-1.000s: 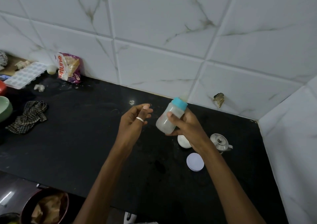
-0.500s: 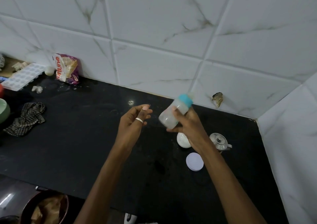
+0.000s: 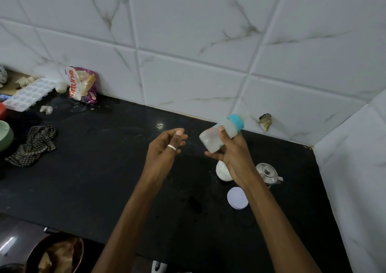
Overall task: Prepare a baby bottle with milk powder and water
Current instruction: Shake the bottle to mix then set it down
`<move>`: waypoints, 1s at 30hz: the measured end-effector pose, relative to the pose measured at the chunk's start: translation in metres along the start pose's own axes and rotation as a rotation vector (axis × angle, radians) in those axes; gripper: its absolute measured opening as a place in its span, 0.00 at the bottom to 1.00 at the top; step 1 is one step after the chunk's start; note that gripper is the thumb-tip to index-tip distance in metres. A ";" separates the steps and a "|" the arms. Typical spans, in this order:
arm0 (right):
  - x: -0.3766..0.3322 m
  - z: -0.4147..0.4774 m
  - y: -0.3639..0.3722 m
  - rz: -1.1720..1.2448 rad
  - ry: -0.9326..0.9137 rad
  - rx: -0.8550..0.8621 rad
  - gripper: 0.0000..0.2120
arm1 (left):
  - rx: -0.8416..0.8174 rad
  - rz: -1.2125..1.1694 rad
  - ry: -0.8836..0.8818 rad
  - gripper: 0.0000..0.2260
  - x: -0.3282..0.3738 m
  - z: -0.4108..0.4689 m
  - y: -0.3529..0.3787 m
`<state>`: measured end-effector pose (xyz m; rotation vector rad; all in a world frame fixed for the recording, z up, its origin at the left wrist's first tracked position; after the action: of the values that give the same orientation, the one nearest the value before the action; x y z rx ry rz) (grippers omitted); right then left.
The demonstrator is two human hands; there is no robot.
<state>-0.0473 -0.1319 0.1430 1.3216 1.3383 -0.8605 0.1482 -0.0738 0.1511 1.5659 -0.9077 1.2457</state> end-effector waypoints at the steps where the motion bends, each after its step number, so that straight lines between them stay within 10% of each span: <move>1: 0.001 -0.002 0.004 -0.066 0.011 -0.034 0.21 | -0.008 0.002 0.000 0.08 0.000 0.000 0.001; 30: 0.010 -0.020 0.009 -0.035 -0.016 -0.085 0.26 | -0.025 0.019 -0.008 0.10 -0.005 -0.001 0.004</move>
<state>-0.0404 -0.1094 0.1392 1.2260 1.3742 -0.8275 0.1432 -0.0745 0.1476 1.5473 -0.9416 1.2378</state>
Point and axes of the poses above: each hand's wrist, its own z-axis towards the middle knuckle, its own y-axis out of the palm, x = y × z, the point moved 9 cm from there along z, towards the middle knuckle, and after that the axes turned 5 degrees about -z, right-handed, at the moved point
